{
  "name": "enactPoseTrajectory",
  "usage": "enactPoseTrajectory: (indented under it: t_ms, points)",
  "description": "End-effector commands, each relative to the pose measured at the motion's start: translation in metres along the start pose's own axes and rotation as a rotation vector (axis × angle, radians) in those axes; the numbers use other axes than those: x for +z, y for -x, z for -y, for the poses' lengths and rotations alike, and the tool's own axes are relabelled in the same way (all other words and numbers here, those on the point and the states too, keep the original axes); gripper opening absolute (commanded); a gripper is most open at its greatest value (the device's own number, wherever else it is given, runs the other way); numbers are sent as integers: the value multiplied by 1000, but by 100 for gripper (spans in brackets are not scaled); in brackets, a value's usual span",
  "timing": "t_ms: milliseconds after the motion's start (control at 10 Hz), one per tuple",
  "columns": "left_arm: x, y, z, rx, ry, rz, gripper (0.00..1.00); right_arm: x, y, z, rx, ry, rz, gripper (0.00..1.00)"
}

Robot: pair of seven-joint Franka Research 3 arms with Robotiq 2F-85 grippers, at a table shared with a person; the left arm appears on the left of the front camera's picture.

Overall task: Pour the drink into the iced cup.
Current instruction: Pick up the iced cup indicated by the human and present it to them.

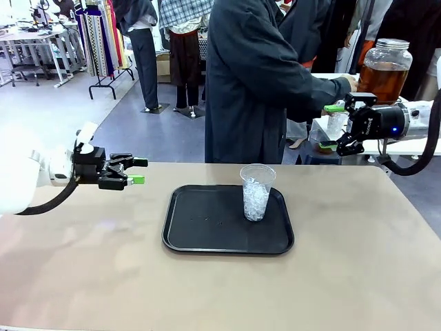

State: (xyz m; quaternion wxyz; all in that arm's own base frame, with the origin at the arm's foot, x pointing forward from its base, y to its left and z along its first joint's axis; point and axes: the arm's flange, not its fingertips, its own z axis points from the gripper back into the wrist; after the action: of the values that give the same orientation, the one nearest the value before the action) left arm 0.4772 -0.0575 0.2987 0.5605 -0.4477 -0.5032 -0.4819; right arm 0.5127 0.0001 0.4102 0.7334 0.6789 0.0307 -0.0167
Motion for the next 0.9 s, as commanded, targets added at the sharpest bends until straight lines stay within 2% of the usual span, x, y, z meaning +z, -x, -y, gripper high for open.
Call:
enactPoseTrajectory:
  t_ms: [0,800]
  points:
    - [-1,-1,-1,-1,-1,-5,100,0,0,-2,3,1,3,100]
    - [-1,-1,-1,-1,-1,-5,100,0,0,-2,3,1,3,100]
